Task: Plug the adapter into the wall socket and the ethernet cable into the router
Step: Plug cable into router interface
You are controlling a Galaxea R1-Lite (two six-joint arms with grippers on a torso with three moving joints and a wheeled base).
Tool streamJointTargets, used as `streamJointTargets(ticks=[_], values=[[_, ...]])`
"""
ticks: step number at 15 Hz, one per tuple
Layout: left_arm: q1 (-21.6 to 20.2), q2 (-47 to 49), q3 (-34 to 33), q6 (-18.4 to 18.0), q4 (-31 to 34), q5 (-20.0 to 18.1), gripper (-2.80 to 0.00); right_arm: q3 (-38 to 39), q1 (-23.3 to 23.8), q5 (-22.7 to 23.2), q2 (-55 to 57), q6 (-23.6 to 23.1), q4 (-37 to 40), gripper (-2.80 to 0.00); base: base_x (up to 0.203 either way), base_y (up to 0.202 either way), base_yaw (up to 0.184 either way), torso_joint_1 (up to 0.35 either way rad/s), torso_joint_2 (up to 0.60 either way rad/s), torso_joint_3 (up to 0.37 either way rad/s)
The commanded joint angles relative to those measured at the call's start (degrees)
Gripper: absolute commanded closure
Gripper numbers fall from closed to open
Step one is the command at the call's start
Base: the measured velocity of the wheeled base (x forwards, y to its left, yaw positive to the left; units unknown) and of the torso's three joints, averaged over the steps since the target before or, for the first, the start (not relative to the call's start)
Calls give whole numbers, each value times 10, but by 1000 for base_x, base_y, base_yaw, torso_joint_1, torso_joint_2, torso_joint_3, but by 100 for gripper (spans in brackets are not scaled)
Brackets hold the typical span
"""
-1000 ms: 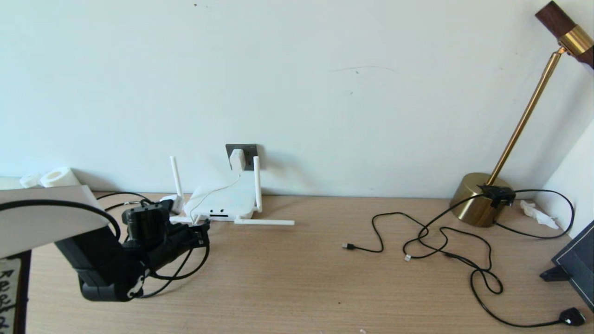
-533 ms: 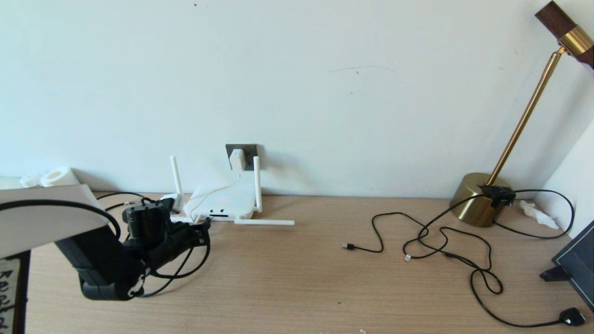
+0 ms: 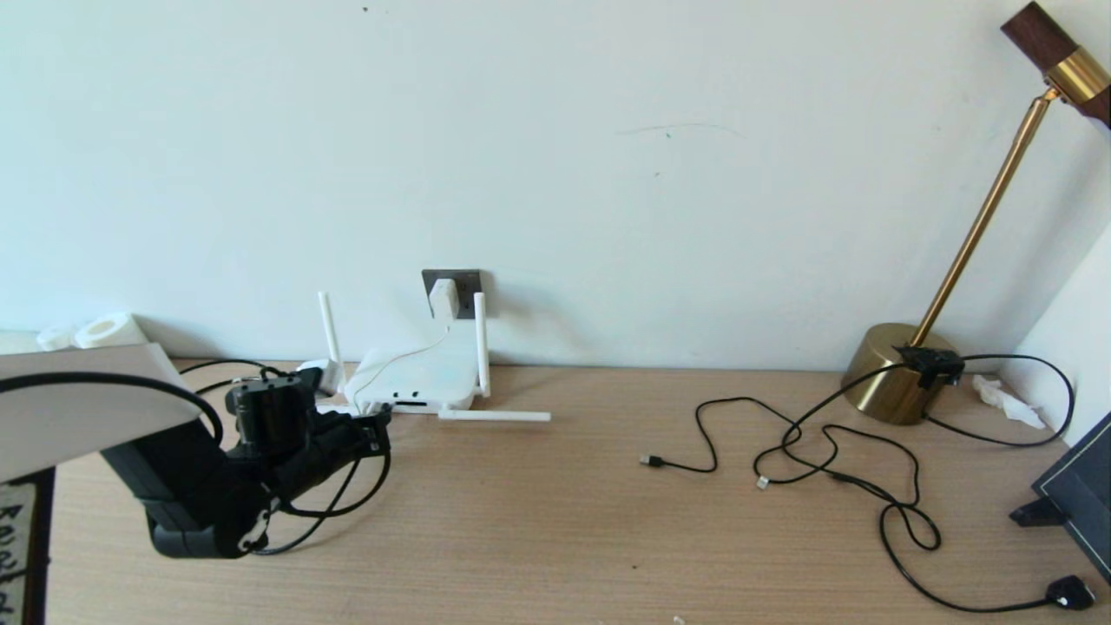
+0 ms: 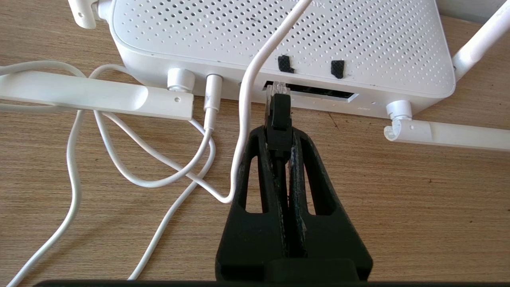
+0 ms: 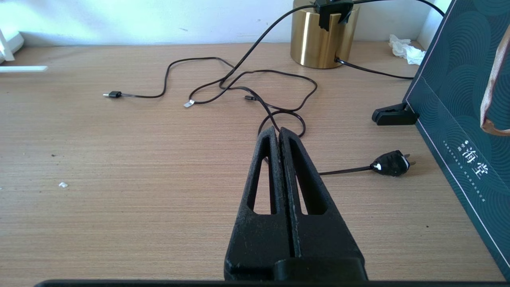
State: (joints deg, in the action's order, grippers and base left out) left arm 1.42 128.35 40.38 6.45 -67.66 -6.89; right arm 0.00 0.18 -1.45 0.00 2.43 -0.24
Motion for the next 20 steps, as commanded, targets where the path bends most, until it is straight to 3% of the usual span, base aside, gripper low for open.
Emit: streamJointTargets(ticks=[1, 20], values=[[-1, 2, 1, 1, -4, -1, 0, 0, 0, 0, 1, 0, 0, 0, 0, 0, 0, 0, 0, 0], [0, 6, 7, 1, -2, -1, 0, 0, 0, 0, 1, 0, 0, 0, 0, 0, 0, 0, 0, 0]])
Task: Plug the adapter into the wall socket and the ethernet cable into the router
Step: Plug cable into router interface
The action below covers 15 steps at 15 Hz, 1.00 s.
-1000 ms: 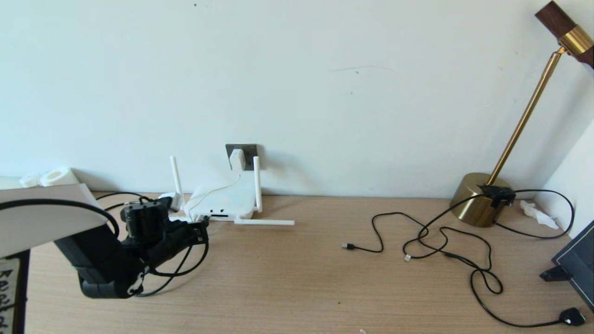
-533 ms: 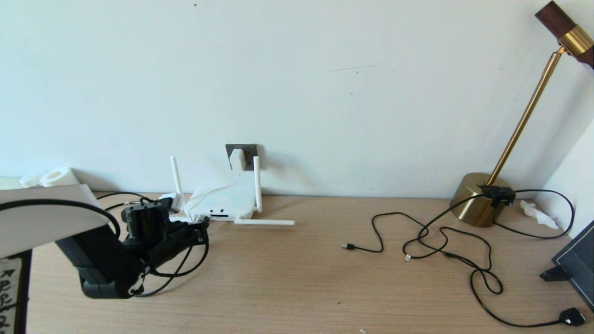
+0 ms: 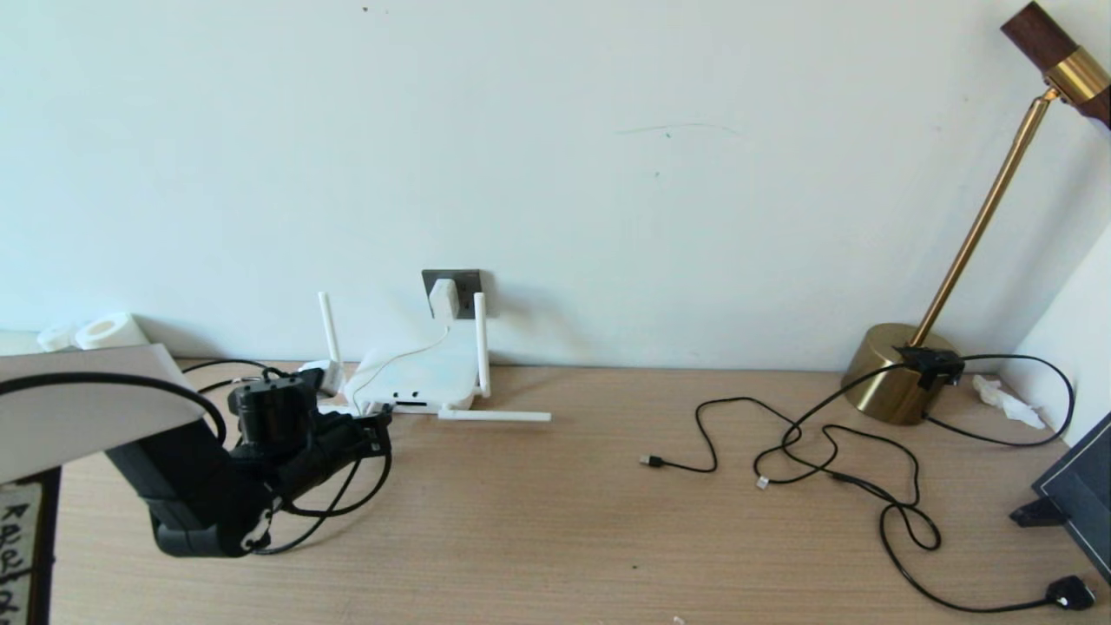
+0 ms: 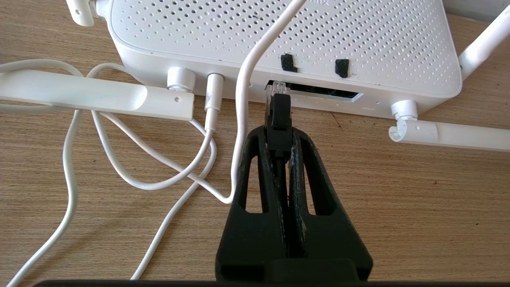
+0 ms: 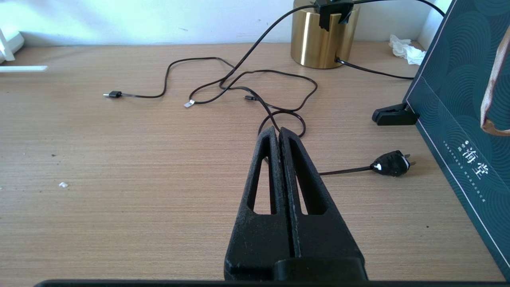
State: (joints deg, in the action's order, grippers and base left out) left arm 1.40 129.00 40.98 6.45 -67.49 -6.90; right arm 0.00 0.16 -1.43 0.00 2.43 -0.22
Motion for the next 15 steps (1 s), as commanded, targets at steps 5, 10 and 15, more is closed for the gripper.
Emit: streamJointTargets(ticks=[5, 10, 15], values=[[0, -2, 1, 1, -3, 0, 0, 0, 0, 0, 0, 0, 0, 0, 0, 0, 0, 0, 0, 0], [0, -1, 1, 1, -3, 0, 0, 0, 0, 0, 0, 0, 0, 0, 0, 0, 0, 0, 0, 0], [0, 0, 1, 1, -3, 0, 0, 0, 0, -1, 0, 0, 0, 0, 0, 0, 0, 0, 0, 0]])
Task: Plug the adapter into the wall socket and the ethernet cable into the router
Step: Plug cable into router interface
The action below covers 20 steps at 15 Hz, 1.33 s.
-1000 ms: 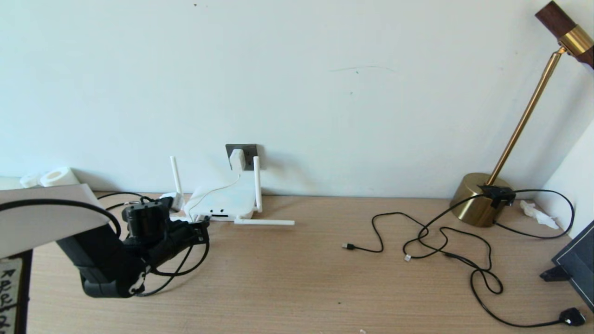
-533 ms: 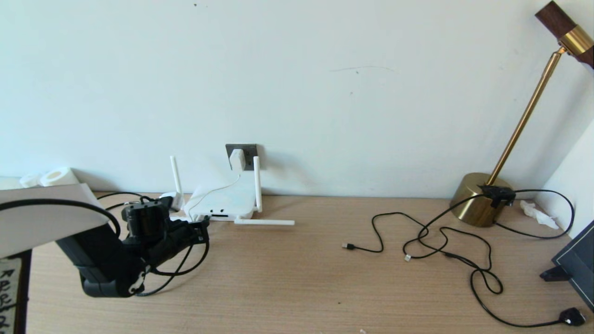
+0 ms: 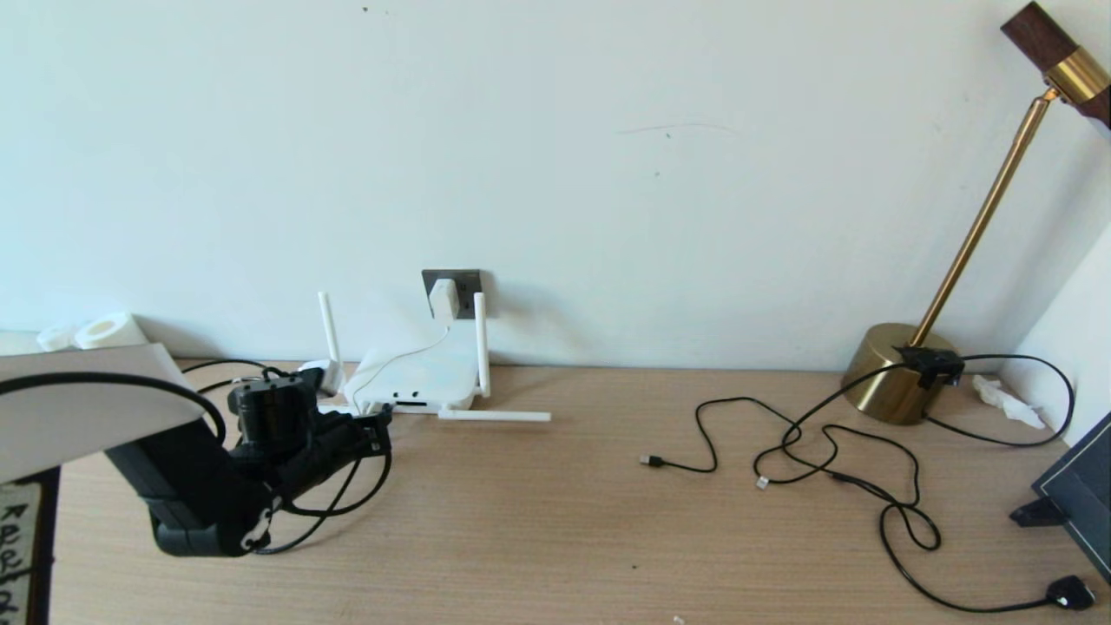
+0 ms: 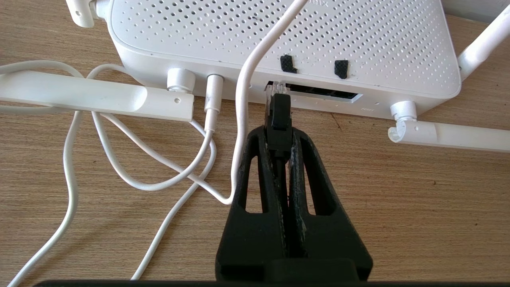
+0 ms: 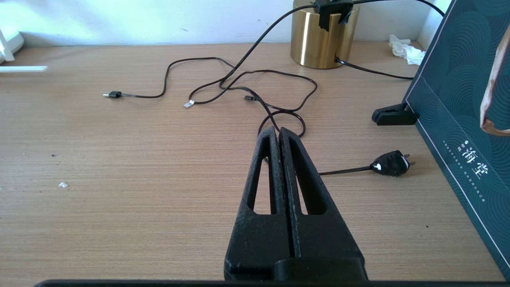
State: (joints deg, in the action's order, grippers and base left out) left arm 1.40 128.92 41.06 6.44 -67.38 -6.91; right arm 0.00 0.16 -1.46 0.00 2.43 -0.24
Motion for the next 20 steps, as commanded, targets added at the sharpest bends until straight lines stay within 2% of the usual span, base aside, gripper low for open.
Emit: streamJointTargets(ticks=[1, 20], values=[[0, 1, 0, 1, -4, 0, 0, 0, 0, 0, 0, 0, 0, 0, 0, 0, 0, 0, 0, 0], [0, 3, 5, 1, -4, 0, 0, 0, 0, 0, 0, 0, 0, 0, 0, 0, 0, 0, 0, 0]])
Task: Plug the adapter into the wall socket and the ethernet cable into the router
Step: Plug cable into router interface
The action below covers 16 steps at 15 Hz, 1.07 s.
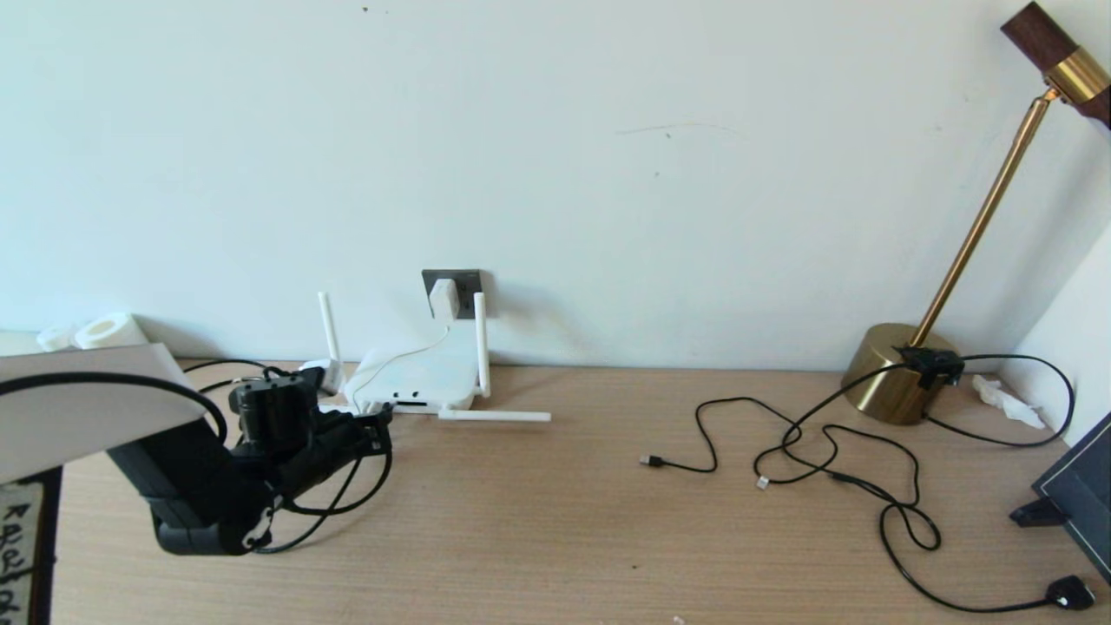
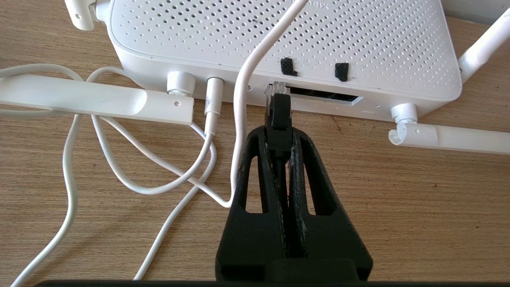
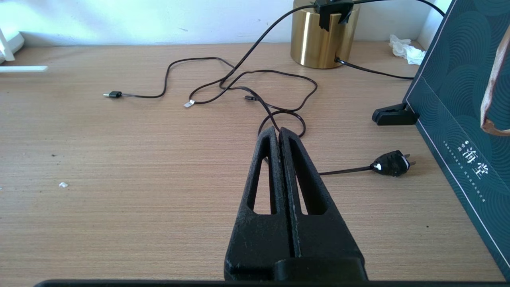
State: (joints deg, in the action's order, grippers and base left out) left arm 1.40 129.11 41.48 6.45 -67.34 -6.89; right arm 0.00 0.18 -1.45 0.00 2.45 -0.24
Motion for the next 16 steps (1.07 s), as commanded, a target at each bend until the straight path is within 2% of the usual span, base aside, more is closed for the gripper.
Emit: streamJointTargets(ticks=[1, 16], values=[[0, 1, 1, 1, -4, -1, 0, 0, 0, 0, 0, 0, 0, 0, 0, 0, 0, 0, 0, 0], [0, 5, 4, 1, -4, -1, 0, 0, 0, 0, 1, 0, 0, 0, 0, 0, 0, 0, 0, 0]])
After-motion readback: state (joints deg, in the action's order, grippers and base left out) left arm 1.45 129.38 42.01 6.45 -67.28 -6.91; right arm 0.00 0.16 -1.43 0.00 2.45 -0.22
